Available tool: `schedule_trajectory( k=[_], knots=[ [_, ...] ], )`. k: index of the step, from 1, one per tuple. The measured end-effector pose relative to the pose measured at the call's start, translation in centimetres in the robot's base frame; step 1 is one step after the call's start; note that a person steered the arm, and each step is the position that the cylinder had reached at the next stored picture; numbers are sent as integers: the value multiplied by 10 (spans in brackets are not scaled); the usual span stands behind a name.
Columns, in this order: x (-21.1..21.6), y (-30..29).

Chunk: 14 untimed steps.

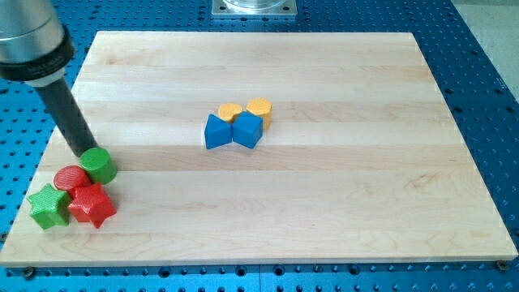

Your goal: Slide the green blocks towards the top

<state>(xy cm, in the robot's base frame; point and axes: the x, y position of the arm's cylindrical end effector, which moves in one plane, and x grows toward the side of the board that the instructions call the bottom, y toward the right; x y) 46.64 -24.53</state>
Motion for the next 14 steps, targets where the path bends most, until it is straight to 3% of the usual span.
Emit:
schedule_trajectory(
  k=[1,2,5,7,8,9,10,11,12,14],
  knots=[
    [0,3],
    [-8,-53],
    [20,-60],
    [151,-56],
    [148,-6],
    [118,24],
    [102,10],
    [134,-19],
    [141,-58],
    [99,-34]
  ],
)
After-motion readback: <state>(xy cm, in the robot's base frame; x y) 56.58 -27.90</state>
